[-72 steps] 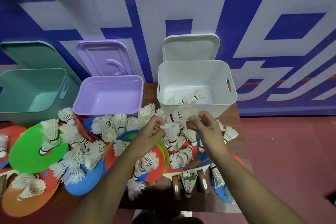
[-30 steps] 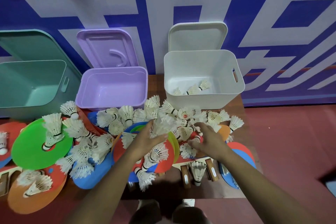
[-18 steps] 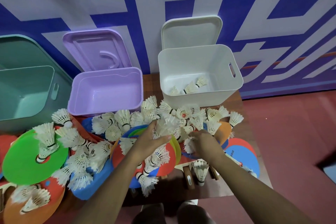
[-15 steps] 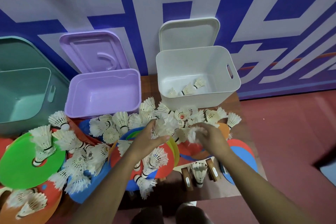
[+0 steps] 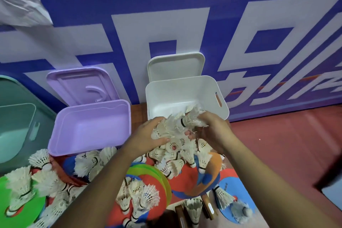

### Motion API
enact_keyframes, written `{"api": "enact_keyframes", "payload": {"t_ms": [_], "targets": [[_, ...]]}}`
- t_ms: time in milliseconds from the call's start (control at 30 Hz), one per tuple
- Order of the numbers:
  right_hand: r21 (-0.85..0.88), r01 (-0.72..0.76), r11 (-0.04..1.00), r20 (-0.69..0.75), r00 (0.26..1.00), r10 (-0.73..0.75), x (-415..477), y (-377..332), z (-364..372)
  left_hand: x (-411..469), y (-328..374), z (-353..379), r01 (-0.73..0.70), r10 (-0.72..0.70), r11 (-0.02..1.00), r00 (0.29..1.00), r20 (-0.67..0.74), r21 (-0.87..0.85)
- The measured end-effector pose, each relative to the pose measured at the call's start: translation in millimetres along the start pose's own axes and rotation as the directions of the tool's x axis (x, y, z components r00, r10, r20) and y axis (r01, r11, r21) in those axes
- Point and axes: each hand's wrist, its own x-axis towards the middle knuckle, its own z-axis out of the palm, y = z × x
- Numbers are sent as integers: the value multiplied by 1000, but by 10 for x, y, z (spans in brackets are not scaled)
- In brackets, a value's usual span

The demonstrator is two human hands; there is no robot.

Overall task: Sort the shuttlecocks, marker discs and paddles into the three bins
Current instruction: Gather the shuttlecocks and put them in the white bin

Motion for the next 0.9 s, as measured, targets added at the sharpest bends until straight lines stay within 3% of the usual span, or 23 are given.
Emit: {"api": "enact_keyframes", "payload": {"t_ms": [167, 300, 367, 500, 600, 767, 900], "targets": [[124, -34, 992, 88, 996, 23, 157, -106, -107, 170, -25, -86, -16, 17, 999, 999, -28, 41], [111, -137, 984, 74, 989, 129, 297, -74, -67, 286, -74, -52, -26, 24, 999, 995, 92, 28], [38, -98, 995, 10, 995, 97, 357, -69, -60, 332, -80, -22, 5, -2, 1000, 994, 114, -21], [-300, 64, 952, -54, 995, -84, 431, -134, -114, 425, -10, -43, -5, 9, 996, 999, 51, -86], [-324, 127, 937, -37, 988, -147, 525, -233, -168, 562, 45, -121, -42, 42, 999, 999, 17, 5], [-189, -14, 982, -230, 973, -30, 778, -402, -142, 911, 195, -232, -100, 107, 944, 994, -6, 314], [-345, -147, 927, -320, 947, 31, 1014, -310, -332, 1209, 105, -184, -81, 44, 891, 995, 93, 447]]}}
